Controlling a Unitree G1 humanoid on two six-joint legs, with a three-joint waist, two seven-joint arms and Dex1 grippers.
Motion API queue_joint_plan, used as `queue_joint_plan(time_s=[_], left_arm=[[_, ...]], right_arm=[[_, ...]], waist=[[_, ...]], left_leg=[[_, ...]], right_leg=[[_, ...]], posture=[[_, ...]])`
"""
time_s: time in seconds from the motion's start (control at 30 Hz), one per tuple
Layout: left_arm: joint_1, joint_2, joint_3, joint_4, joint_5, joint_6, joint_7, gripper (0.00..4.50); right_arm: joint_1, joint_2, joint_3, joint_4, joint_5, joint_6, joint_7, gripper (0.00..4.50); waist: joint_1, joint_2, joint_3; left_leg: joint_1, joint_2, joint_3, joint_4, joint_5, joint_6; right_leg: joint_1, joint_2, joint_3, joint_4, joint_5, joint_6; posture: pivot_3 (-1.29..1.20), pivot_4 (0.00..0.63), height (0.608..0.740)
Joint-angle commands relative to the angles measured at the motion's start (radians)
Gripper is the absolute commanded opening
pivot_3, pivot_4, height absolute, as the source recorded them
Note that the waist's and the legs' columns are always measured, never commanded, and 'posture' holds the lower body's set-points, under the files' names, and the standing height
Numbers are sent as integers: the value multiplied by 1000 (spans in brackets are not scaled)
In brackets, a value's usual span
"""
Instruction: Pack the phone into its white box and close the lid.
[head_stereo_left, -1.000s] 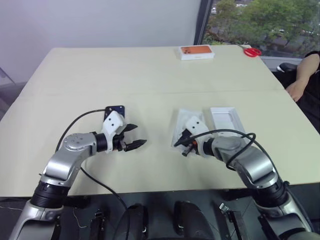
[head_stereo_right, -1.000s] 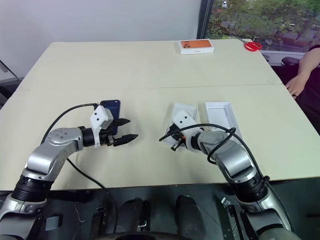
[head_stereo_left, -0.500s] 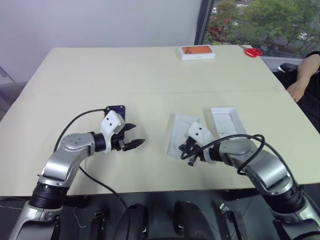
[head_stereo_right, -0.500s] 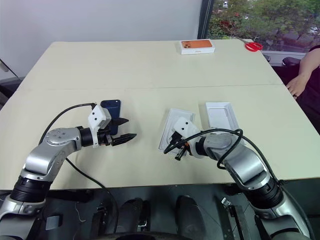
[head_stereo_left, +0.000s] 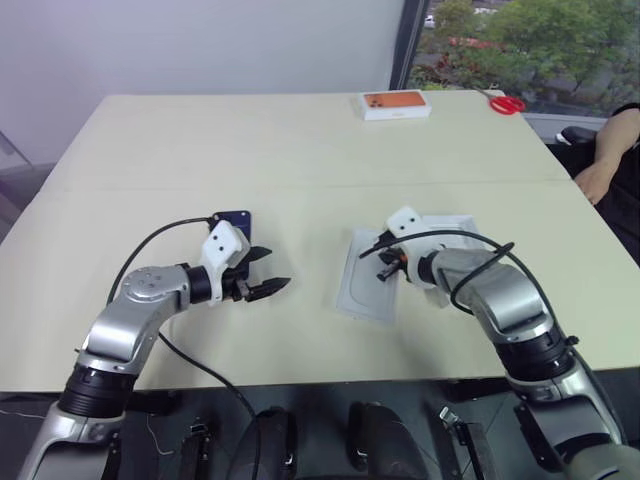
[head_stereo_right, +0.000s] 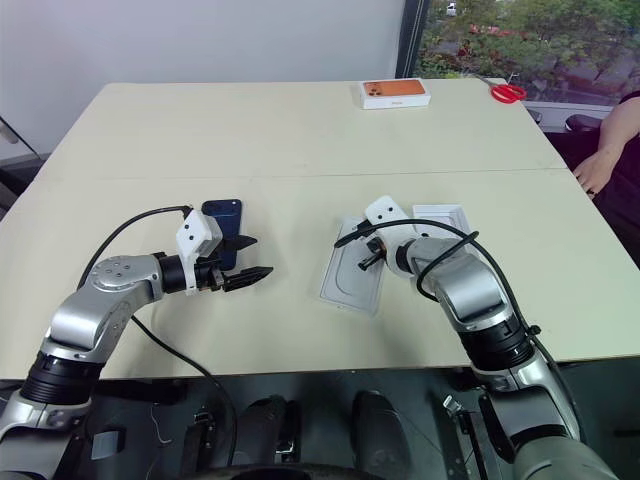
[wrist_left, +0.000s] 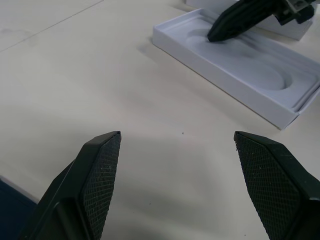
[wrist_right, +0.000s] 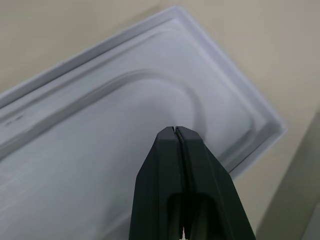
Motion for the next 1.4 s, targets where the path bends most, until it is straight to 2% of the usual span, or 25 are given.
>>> queue_joint_plan(time_s=[0.03, 0.3, 0.5, 0.73, 0.87, 0.9, 1.0, 1.13, 1.3, 1.4], left_arm=[[-2, 4, 19, -31, -6, -2, 1, 3815], [-1, 4, 18, -28, -6, -1, 0, 3815], [-4, 4, 18, -21, -2, -1, 2, 3815], [-5, 5, 61, -15, -12, 17, 40, 3815], [-35, -8, 261, 21, -129, 176, 167, 3815], [-44, -7, 296, 32, -139, 224, 209, 4358], [-57, 9, 348, 64, -133, 303, 280, 4460], [-132, 7, 430, 137, -137, 519, 446, 4460], [-273, -3, 506, 264, -171, 812, 547, 4460], [-311, 1, 490, 291, -175, 926, 550, 4460]], right_arm=[[-22, -23, 22, -2, -38, -26, 2, 41], [-19, -56, 56, 20, -83, -114, 37, 41], [-20, 13, 72, -15, -60, -138, 76, 41], [-16, 32, 98, -47, -82, -157, 88, 41], [-6, -10, 73, -132, -88, -185, 102, 41], [-7, -15, 69, -140, -90, -191, 103, 0], [-25, -8, 63, -151, -84, -199, 101, 0], [-87, 90, 108, -126, -76, -198, 94, 0], [-159, 242, 212, 35, -124, -233, 61, 0], [-187, 315, 238, 119, -132, -235, 59, 0]], waist=[[-1, 0, 0], [-2, 0, 0], [-4, 0, 0], [-2, 0, 0], [-3, 0, 0], [-3, 0, 0], [-3, 0, 0], [-6, -1, 0], [-4, -1, 0], [-5, -1, 0]], left_leg=[[0, 0, 0, 0, 0, 0], [0, 0, 0, 0, 0, 0], [0, 0, 0, 0, 0, 0], [0, 0, 0, 0, 0, 0], [0, 0, 0, 0, 0, 0], [0, 0, 0, 0, 0, 0], [0, 0, 0, 0, 0, 0], [0, 0, 0, 0, 0, 0], [0, 0, -2, 0, 1, -1], [0, 0, -2, 0, 1, -2]], right_leg=[[0, 0, 0, 0, 0, 0], [0, 0, 0, 0, 0, 0], [0, 1, 0, 0, 0, 0], [0, 1, 0, 0, 0, 0], [-1, 1, 0, 1, 0, 0], [-1, 1, 0, 1, 0, 0], [0, 1, 0, 1, 0, 1], [-1, 2, 0, 2, 0, 1], [-1, 3, 0, 3, 0, 1], [-1, 2, 0, 4, 0, 1]], posture=[[0, 150, 740], [0, 150, 740], [0, 150, 740], [0, 150, 740], [0, 150, 740], [0, 150, 740], [0, 150, 740], [0, 150, 740], [0, 150, 740], [0, 150, 740]])
